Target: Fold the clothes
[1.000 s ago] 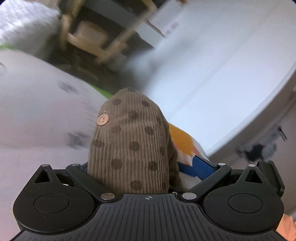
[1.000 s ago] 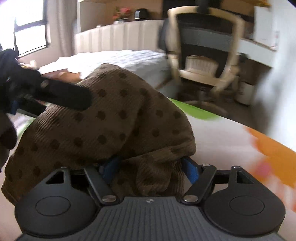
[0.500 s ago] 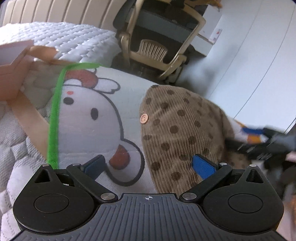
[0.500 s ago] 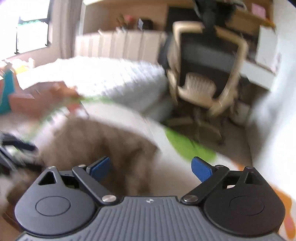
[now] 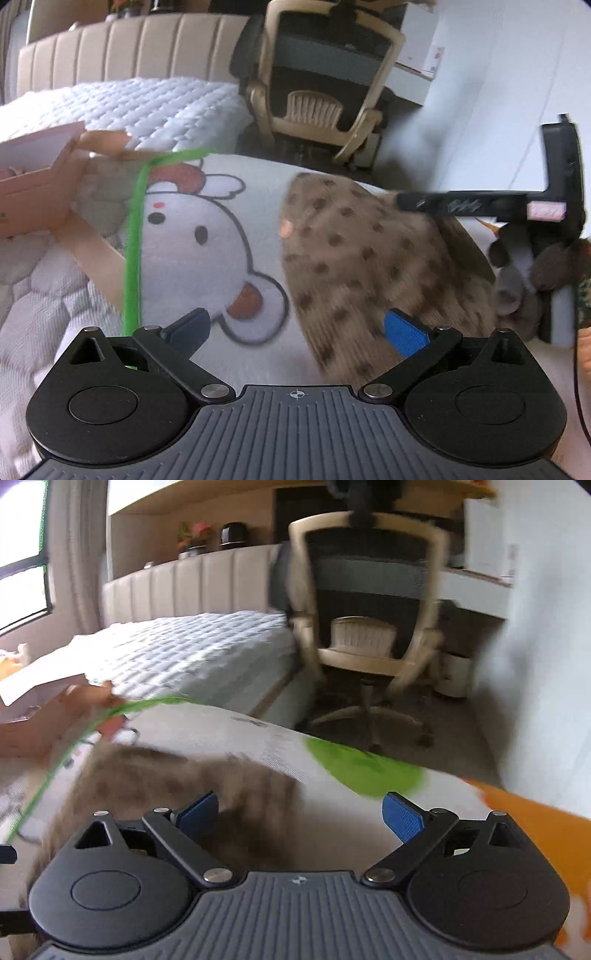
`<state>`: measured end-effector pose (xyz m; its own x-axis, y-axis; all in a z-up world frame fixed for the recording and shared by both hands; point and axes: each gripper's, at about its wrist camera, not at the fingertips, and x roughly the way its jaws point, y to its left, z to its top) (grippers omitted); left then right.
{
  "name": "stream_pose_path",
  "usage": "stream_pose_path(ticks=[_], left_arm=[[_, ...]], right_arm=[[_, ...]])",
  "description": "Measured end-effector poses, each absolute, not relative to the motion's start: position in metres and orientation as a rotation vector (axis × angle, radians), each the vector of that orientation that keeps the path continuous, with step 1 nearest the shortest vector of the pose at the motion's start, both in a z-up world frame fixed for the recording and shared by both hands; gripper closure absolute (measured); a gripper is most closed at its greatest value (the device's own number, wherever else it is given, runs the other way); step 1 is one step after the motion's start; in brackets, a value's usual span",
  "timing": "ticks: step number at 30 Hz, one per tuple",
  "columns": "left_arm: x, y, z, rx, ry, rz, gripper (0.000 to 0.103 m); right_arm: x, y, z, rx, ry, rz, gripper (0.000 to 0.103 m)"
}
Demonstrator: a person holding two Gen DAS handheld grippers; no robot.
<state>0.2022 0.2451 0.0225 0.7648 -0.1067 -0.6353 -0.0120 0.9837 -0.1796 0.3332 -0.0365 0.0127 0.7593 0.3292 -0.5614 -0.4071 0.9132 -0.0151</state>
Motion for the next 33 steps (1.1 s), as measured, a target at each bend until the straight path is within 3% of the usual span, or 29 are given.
stream_pose_path(ticks=[5,17,21,24,33], left_arm=[[0.189,0.215,-0.002,-0.136,0.721,0.000,0.000],[0.134,0.182,0.003,-0.114,0.649,0.191,0.000],[0.100,0.160,0.004,-0.086,0.672,0.169,0.000],[0.077,0.142,0.007,-0.054,0.655,0.147,0.000],[0.076,0.125,0.005,-0.004,0.710,0.107,0.000]], right_arm=[[0.306,-0.059,0.001,-0.126,0.582,0.374,0.001],[0.232,-0.105,-0.021,-0.080,0.604,0.406,0.000],[0.185,-0.110,-0.029,-0.182,0.641,0.510,0.000],[0.152,-0.104,-0.031,-0.296,0.567,0.497,0.000],[0.168,-0.113,-0.033,-0.191,0.664,0.537,0.000]])
